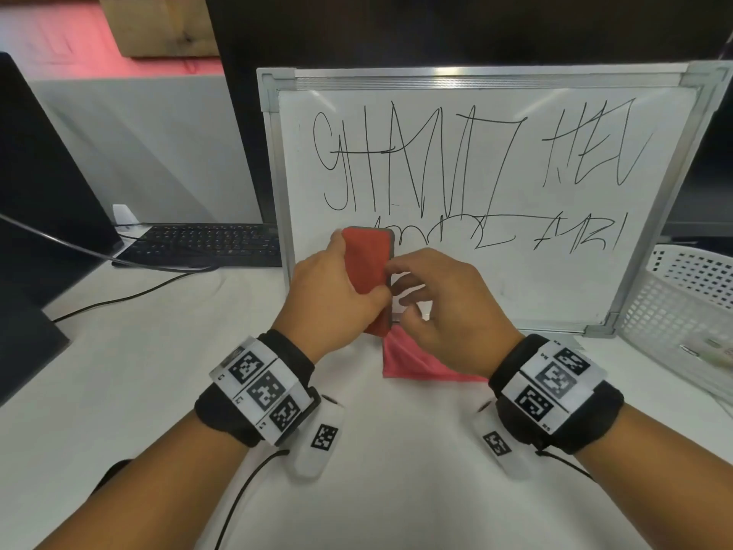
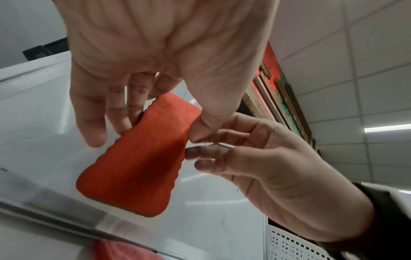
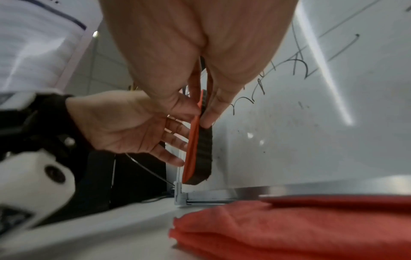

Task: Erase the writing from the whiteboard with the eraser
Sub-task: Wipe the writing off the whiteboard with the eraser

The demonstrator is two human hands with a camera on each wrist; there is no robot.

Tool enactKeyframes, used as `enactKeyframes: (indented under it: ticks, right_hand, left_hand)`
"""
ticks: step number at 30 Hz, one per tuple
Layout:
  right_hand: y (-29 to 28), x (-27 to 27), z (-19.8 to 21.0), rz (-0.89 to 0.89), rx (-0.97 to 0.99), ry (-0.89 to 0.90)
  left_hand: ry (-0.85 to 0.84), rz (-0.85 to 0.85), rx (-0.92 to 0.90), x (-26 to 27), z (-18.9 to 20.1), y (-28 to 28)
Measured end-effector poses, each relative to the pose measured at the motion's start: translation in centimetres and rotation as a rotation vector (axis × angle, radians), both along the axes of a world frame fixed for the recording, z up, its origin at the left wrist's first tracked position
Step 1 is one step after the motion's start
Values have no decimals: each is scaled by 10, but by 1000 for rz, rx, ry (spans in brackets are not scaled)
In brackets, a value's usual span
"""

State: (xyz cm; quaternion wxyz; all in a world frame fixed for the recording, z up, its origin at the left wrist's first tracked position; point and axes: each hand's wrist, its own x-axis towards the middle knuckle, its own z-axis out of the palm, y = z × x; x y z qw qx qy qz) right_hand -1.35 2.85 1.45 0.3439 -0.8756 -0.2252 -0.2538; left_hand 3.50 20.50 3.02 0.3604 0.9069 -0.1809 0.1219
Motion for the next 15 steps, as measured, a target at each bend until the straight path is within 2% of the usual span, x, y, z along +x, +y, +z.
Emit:
enactKeyframes:
  ticks: [4,8,11,15]
  right_hand:
    - [-7,-3,-2,29,57,63]
    - [-8,-5,-1,59,-56,44]
    - [-15,-3,-1,6,-211,97]
    - [-34,-4,-3,-115,-577,230]
  left_hand:
    - [0,8,70,3,-10,0]
    - [6,29,111,4,-14,-1]
    - [3,59,174,1,-12,1]
    - [-35,108,243,-2,-8,3]
